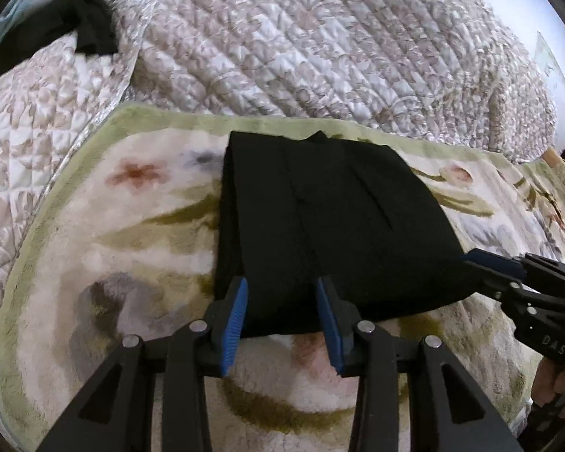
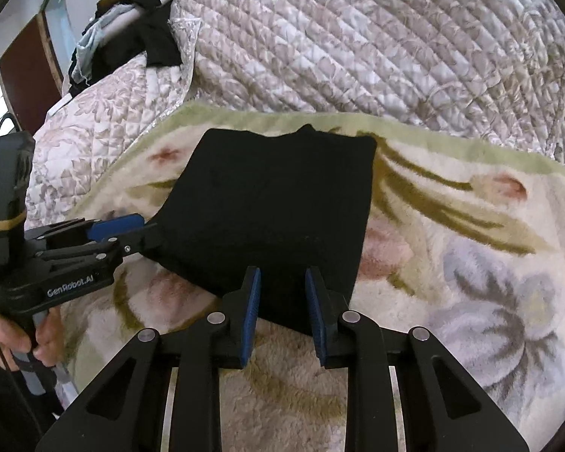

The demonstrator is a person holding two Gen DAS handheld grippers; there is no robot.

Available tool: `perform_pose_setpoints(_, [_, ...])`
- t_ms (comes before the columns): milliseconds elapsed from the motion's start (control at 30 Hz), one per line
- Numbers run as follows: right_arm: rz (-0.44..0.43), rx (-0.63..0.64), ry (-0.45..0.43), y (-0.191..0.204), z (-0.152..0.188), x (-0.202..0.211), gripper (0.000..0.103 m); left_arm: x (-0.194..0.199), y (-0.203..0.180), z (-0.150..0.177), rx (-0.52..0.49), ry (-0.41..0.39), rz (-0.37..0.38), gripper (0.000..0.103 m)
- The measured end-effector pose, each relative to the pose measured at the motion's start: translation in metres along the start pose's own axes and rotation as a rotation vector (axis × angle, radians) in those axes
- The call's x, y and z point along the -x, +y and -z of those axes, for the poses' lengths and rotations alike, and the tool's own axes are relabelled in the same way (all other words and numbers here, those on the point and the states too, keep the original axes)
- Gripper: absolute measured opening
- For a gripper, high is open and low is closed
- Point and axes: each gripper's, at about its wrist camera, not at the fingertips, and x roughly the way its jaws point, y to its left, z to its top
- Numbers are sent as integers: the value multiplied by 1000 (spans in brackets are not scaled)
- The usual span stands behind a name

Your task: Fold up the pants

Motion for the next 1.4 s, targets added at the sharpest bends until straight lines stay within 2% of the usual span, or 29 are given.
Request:
perform_pose_setpoints(133, [-3, -24, 38, -4, 1, -9, 25, -5, 5, -2, 42, 21, 20, 43])
perform_pose_setpoints(333, [10, -30, -37, -6, -7, 9, 25, 3, 5, -6, 29, -7, -38, 43])
perform_pose_setpoints(467, [23, -40, -45, -11, -8, 10, 25, 9, 9, -13, 15, -47, -97, 43])
perform_pose_setpoints(600, [24, -66, -41, -15, -8, 5, 26, 10, 5, -21, 18, -62, -87, 43])
perform_pose_setpoints(700, [29, -58, -41, -15, -8, 4, 26, 10, -4, -22, -16, -78, -90, 43])
perform_pose_setpoints(767, [46, -61, -52, -16, -7, 5, 26, 12, -7, -22, -28, -92, -99, 39])
perform_pose_setpoints(833, [38, -63, -72, -15, -8, 9, 26, 17, -9, -22, -27, -118, -92, 27])
perform_pose_setpoints(933, [23, -43, -85, -9, -10, 12, 26, 21, -11, -23, -22, -133, -82, 25])
perform_pose_setpoints(1267, [6, -7, -56, 4, -5, 11, 25, 20, -22, -13, -54, -104, -44, 25])
perform_pose_setpoints(1333, [16, -10, -21, 3, -3, 4, 25, 10, -20, -8, -49, -60, -52, 25])
perform_pose_setpoints(1400, [14, -24, 52, -1, 2, -10, 25, 1, -17, -4, -36, -13, -47, 25])
